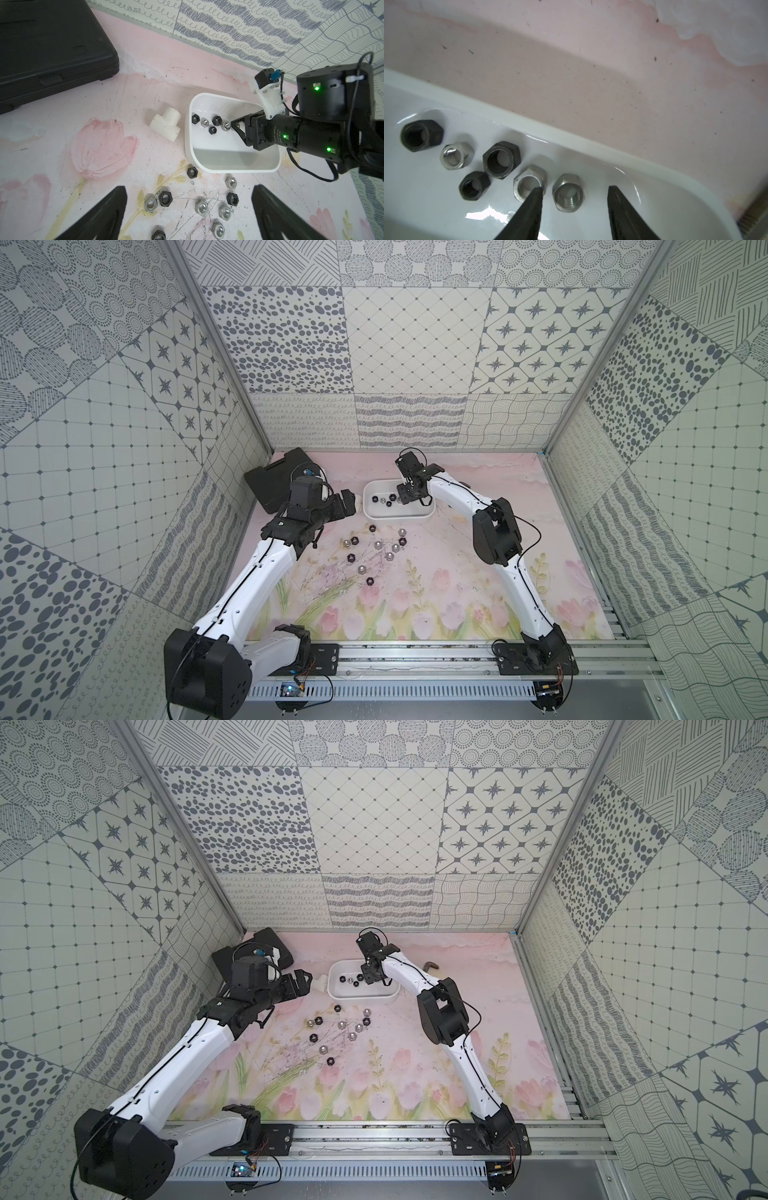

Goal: Put the nuts on the desktop into the storage box
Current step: Place the nut in the storage box, then pick up the nut from the center of the board.

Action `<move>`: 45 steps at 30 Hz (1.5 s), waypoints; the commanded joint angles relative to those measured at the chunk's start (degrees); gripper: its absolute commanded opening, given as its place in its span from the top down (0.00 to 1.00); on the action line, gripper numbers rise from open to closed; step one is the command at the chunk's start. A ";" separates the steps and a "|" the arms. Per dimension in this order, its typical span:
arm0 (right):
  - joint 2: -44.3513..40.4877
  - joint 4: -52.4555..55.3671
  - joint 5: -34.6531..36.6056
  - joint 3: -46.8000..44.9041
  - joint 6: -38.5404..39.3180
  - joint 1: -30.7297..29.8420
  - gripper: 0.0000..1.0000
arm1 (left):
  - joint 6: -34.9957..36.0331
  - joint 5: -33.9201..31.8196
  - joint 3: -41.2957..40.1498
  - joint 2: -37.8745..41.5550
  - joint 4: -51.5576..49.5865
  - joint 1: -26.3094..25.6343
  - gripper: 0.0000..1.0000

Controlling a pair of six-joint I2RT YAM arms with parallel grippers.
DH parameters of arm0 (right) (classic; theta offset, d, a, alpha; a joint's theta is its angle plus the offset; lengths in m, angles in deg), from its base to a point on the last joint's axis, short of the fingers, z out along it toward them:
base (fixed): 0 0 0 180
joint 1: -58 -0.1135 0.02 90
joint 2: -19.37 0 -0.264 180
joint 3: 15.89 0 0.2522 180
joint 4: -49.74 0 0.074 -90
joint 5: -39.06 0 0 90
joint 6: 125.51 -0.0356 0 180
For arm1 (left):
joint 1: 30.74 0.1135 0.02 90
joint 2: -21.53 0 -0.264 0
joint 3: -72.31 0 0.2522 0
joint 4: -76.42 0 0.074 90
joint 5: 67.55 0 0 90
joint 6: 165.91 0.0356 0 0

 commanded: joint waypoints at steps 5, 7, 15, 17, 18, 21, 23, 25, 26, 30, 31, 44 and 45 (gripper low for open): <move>-14.32 -7.89 -4.06 -6.52 0.60 -1.47 0.41 | 0.63 0.29 0.50 -0.01 0.21 -0.18 0.01; -18.42 -8.43 -4.52 -9.38 1.20 -2.35 0.41 | 0.63 0.18 0.51 0.05 0.22 -0.15 0.01; -35.67 -8.47 -4.66 -26.76 1.22 -7.81 0.35 | 0.29 0.72 0.51 -0.14 0.65 -0.14 0.01; -39.63 -8.51 -3.68 -32.03 0.39 -9.26 0.34 | 0.29 0.70 0.46 -0.07 0.58 -0.11 0.01; -41.18 -8.47 -3.43 -34.11 -0.15 -9.78 0.34 | 0.28 0.76 0.52 -0.13 0.57 -0.13 0.01; -45.30 -8.52 -2.22 -40.54 -1.67 -12.10 0.33 | 0.10 1.03 0.53 -0.59 0.70 -0.15 0.01; -47.43 -8.49 -0.84 -44.41 -2.72 -14.02 0.33 | 0.02 1.05 0.63 -0.93 0.71 -0.12 0.01; -48.99 -8.65 -1.13 -48.17 -4.23 -15.52 0.33 | 0.02 1.00 0.59 -0.88 0.56 -0.13 0.01; -49.40 -8.63 -1.96 -49.71 -5.08 -15.81 0.33 | -0.03 0.91 0.59 -0.85 0.46 -0.13 0.01; -49.25 -11.15 -3.21 -56.30 -8.23 -16.71 0.33 | -0.33 1.21 0.33 -1.09 0.81 -0.18 0.01; -48.66 -11.39 -3.28 -57.05 -8.53 -17.04 0.33 | -0.38 1.32 0.41 -1.22 0.89 -0.15 0.01; -32.19 -12.42 1.22 -50.55 -8.82 -17.68 0.33 | -0.42 0.93 -0.11 -1.75 1.22 -0.10 0.01; -31.31 -12.53 0.79 -49.98 -8.56 -17.34 0.34 | -0.37 0.87 -0.17 -1.70 1.21 -0.16 0.01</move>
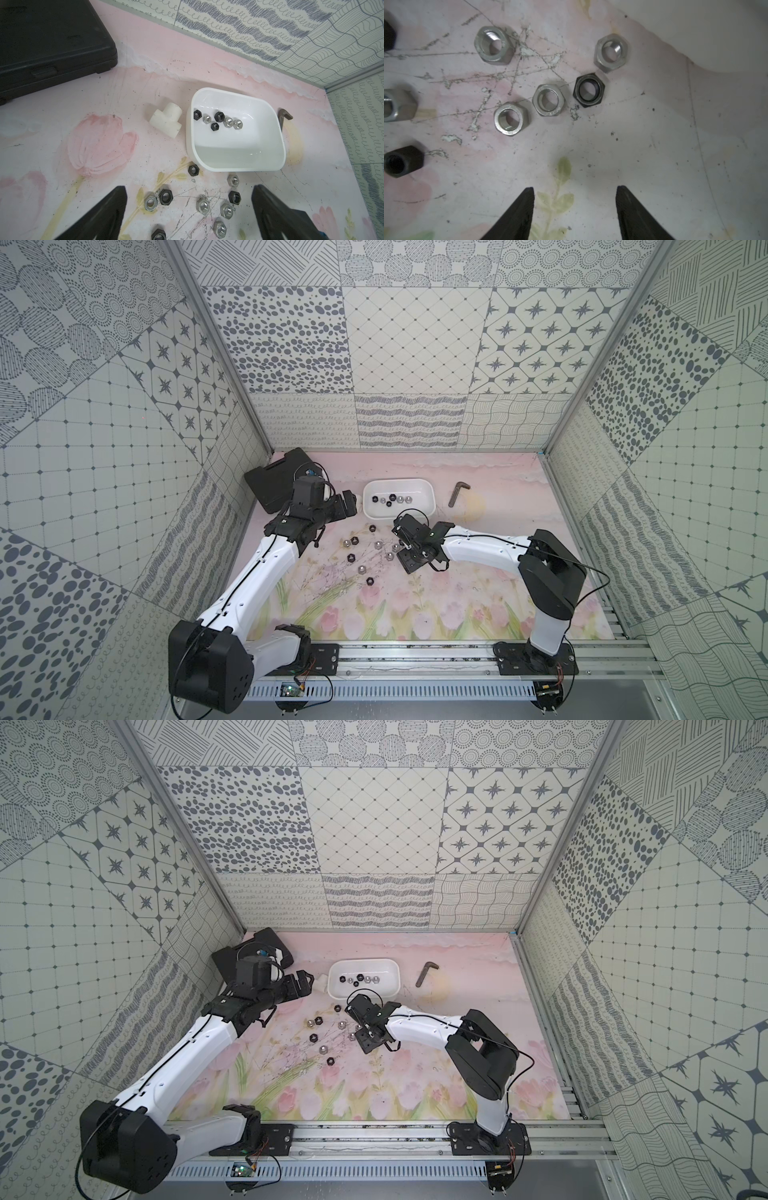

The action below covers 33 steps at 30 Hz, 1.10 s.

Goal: Put the nuts on the desktop into the storage box
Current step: Pick up the nut from the center of the board.

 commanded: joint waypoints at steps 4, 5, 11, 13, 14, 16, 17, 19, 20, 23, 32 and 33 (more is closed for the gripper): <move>4.78 -2.66 0.68 4.73 1.23 1.92 0.35 | 0.09 0.14 -0.28 0.43 1.15 -0.16 0.01; 5.28 -2.66 0.71 5.06 1.43 2.15 0.35 | 0.12 0.12 -0.33 0.45 1.11 -0.13 0.01; 7.29 -2.66 0.88 6.04 2.51 3.40 0.36 | 0.30 -0.23 -0.37 0.31 1.14 -0.18 0.01; 7.74 -2.98 0.75 6.30 2.84 3.86 0.36 | 0.37 -0.15 -0.38 0.29 1.18 -0.16 0.01; 8.00 -3.10 0.56 6.49 2.94 4.09 0.36 | 0.39 -0.18 -0.38 0.27 1.11 -0.17 0.01; 8.64 -3.23 0.37 7.23 3.30 4.40 0.36 | 0.47 -0.30 -0.29 0.22 1.15 -0.18 0.01; 8.97 -3.19 0.12 7.74 3.43 4.49 0.36 | 0.48 -0.34 -0.28 0.25 1.03 -0.17 0.01; 9.70 -3.19 -0.27 8.69 3.60 4.58 0.38 | 0.56 -0.57 -0.31 0.34 1.01 -0.17 0.01; 10.14 -3.19 -0.65 9.33 3.73 4.66 0.38 | 0.66 -0.66 -0.29 0.32 0.95 -0.17 0.01; 11.14 -3.19 -1.85 10.94 3.74 4.63 0.41 | 0.74 -0.98 -0.33 0.33 0.87 -0.14 0.01; 11.82 -3.10 -2.89 11.65 3.56 4.58 0.55 | 0.82 -0.97 -0.29 0.07 1.09 -0.17 0.01; 11.71 -2.89 -2.89 11.60 3.57 4.58 0.59 | 0.74 -0.94 -0.33 0.05 1.16 -0.06 0.01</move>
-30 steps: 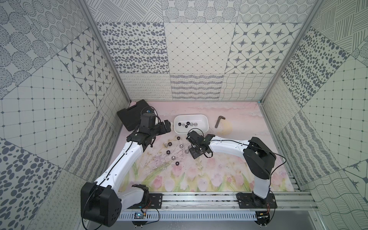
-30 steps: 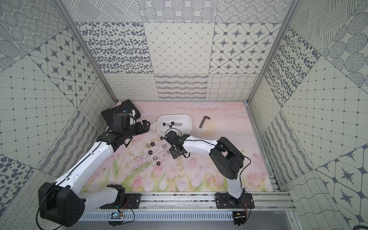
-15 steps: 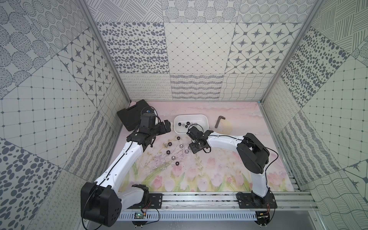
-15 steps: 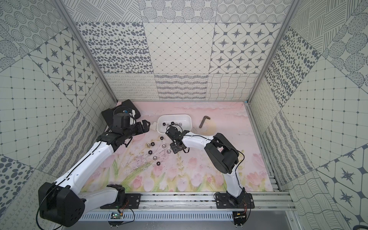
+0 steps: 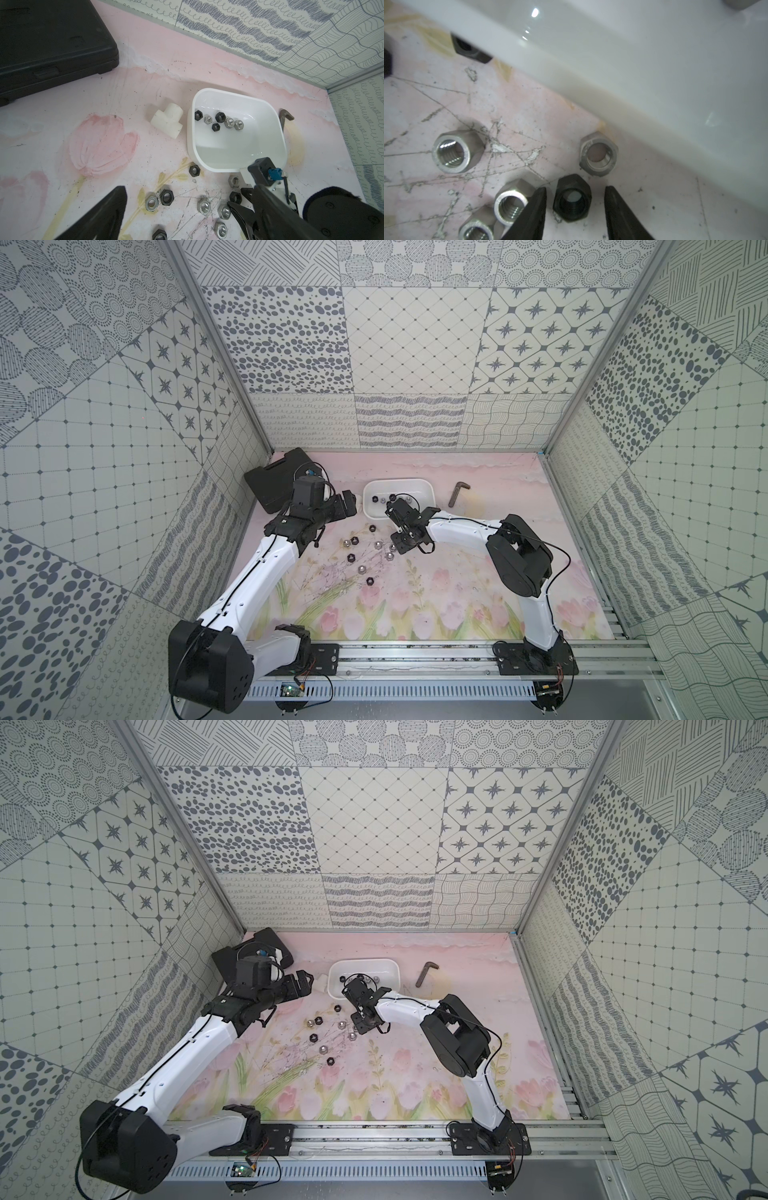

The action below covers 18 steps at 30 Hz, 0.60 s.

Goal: Put the nuts on the desktop into the storage box
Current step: Pick up the nut from the center of the board.

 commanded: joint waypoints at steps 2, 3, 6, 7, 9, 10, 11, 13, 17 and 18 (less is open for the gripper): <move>0.79 -0.30 -0.67 0.52 0.11 0.04 0.66 | 0.70 -0.41 -0.30 0.03 1.13 -0.23 0.01; 0.71 -0.13 -0.68 0.45 0.11 0.04 0.69 | 0.70 -0.35 -0.29 0.02 1.11 -0.16 0.01; -0.11 -0.12 -0.61 0.06 0.12 0.04 0.80 | 0.78 -0.37 -0.20 0.10 1.15 -0.18 0.01; -0.54 -0.12 -0.53 -0.01 0.29 0.04 0.82 | 0.76 -0.34 -0.20 0.10 1.14 -0.18 0.01; -1.87 0.05 -0.47 -0.03 0.35 0.04 0.85 | 0.78 -0.33 -0.05 0.05 1.05 -0.14 0.01; -2.73 0.10 -0.67 -0.03 0.46 0.06 0.85 | 0.78 -0.31 -0.02 0.07 1.06 -0.18 0.01; -3.95 0.06 -1.06 0.07 0.59 0.04 0.86 | 0.78 -0.32 0.04 0.13 1.07 -0.15 0.01; -6.66 0.05 -1.94 0.34 1.07 0.04 0.86 | 0.78 -0.34 0.07 0.13 1.07 -0.20 0.01; -11.84 0.13 -1.02 2.47 2.51 0.68 0.86 | 0.78 -0.27 0.15 -0.03 1.05 -0.10 0.01; -12.61 0.05 -1.03 3.10 2.77 1.16 0.86 | 0.78 -0.25 0.24 0.04 0.97 -0.14 0.01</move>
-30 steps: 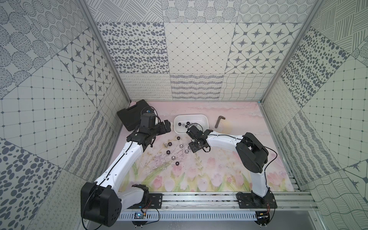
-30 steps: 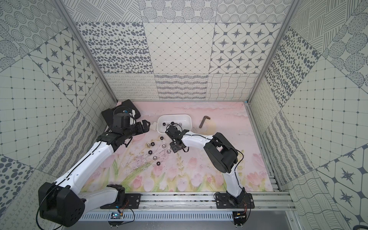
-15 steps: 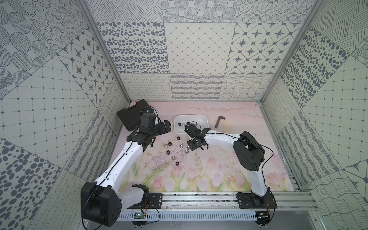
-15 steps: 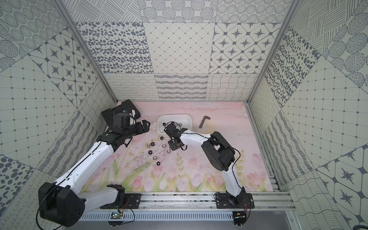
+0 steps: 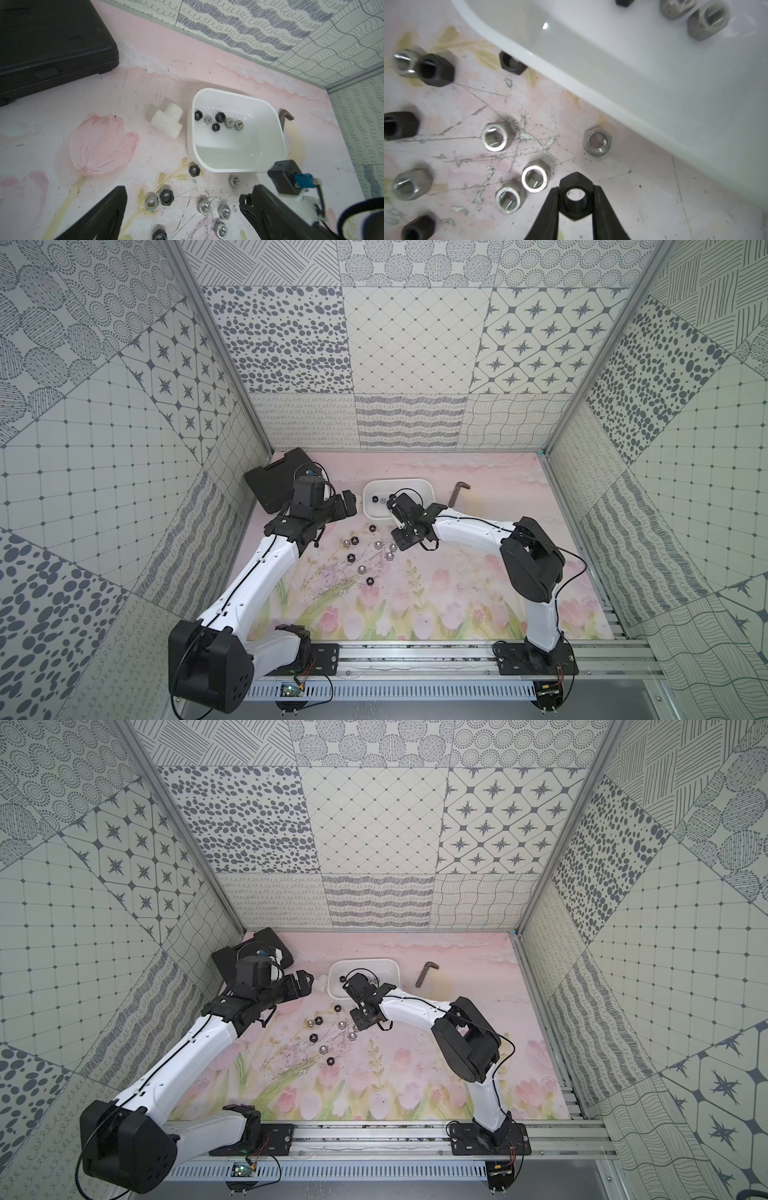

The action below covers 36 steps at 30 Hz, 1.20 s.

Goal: Put the nuts on the desktop into the storage box
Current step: Pick up the nut from the center of the board, then place the nut in the storage box.

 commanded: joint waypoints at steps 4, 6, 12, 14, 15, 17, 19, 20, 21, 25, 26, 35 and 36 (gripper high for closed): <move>-4.35 -1.38 -1.87 7.28 2.51 5.22 0.85 | 0.78 -0.29 0.24 0.31 0.96 -0.18 0.01; -2.30 -0.91 -2.41 10.11 2.79 7.30 0.86 | 0.74 -0.15 0.24 0.31 0.98 -0.17 0.01; 6.83 2.48 -1.42 20.46 4.81 11.20 0.87 | 0.89 -0.46 0.46 1.52 0.03 -0.17 0.01; 9.50 2.47 -1.14 22.51 5.04 12.21 0.87 | 0.96 -0.71 0.42 1.63 0.02 -0.21 0.01; 10.85 2.41 -0.42 23.30 5.22 12.58 0.87 | 0.96 -0.64 0.42 1.59 -0.01 -0.17 0.01; 13.36 2.41 1.42 24.75 5.68 13.00 0.87 | 0.96 -0.56 0.51 1.56 -0.20 -0.18 0.01; 15.66 2.33 2.18 26.08 6.37 13.30 0.87 | 0.96 -0.54 0.58 1.71 -0.47 -0.21 0.01; 16.91 2.39 2.84 26.92 6.74 13.34 0.87 | 0.96 -0.51 0.55 1.84 -0.49 -0.13 0.01; 18.05 2.41 3.12 27.73 6.96 13.56 0.87 | 0.96 -0.64 0.59 1.98 -0.52 -0.15 0.01; 21.59 2.41 4.48 30.27 7.06 14.00 0.87 | 1.05 -0.74 0.58 2.11 -0.59 -0.18 0.01; 22.39 2.39 4.89 30.93 7.09 14.12 0.87 | 1.05 -0.74 0.52 2.01 -0.57 -0.17 0.01; 26.88 2.41 7.42 34.34 7.07 14.70 0.85 | 0.98 -0.52 0.51 2.28 -0.72 -0.18 0.01; 27.29 2.41 7.38 34.66 7.02 14.68 0.84 | 0.96 -0.45 0.42 2.16 -0.71 -0.23 0.01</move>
